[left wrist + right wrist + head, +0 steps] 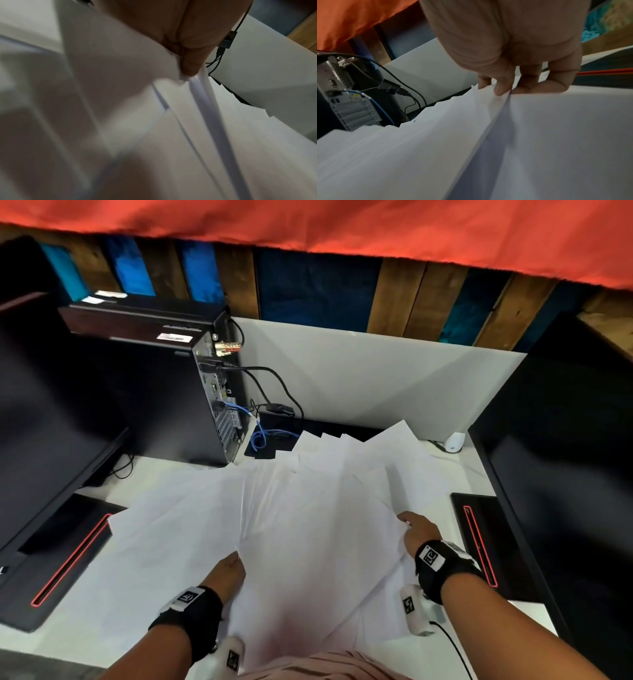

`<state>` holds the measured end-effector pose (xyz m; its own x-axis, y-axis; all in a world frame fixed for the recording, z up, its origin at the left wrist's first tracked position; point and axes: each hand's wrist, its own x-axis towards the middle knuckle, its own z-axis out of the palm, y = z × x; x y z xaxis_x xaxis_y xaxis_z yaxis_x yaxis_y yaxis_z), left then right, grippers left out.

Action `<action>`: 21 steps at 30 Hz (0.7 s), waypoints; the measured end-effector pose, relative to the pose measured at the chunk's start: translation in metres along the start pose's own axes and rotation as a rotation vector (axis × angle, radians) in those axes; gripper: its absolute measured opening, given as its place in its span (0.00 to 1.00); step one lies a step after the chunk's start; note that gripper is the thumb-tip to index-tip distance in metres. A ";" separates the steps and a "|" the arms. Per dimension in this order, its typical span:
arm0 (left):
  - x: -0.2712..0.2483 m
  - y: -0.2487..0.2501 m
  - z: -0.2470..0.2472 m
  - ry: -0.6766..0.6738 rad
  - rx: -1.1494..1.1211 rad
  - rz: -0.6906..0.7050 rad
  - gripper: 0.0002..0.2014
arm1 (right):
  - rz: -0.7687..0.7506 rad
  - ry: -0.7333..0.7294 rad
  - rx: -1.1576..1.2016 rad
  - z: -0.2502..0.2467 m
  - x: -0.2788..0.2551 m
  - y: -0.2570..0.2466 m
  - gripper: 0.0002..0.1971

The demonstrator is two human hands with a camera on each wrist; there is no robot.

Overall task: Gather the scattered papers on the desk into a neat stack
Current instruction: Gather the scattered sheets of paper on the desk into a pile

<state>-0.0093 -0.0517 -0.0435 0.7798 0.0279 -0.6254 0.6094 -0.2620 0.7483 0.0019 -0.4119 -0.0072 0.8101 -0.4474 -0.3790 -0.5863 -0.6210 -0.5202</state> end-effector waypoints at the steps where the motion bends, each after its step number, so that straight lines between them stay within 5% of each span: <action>1: 0.001 0.003 0.000 -0.007 -0.029 -0.054 0.28 | 0.005 0.007 0.017 0.001 0.001 -0.002 0.27; 3: 0.001 0.009 -0.003 -0.038 -0.055 -0.177 0.42 | 0.027 0.037 0.061 0.001 0.003 -0.004 0.28; 6: 0.001 0.013 -0.011 -0.116 -0.248 -0.206 0.36 | 0.014 0.058 0.114 0.003 0.004 0.000 0.29; 10: 0.001 0.009 -0.005 -0.134 0.094 -0.035 0.18 | -0.083 0.071 0.376 0.012 0.001 0.007 0.17; 14: 0.006 -0.002 0.007 -0.085 0.389 0.030 0.20 | 0.055 0.036 0.509 0.022 -0.013 0.013 0.19; 21: 0.002 0.001 0.020 0.015 0.353 -0.012 0.19 | 0.100 -0.291 0.118 0.046 -0.027 0.033 0.12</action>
<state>-0.0099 -0.0712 -0.0487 0.7767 0.0462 -0.6281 0.5332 -0.5790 0.6168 -0.0388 -0.3905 -0.0494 0.7235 -0.2893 -0.6268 -0.6732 -0.4968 -0.5477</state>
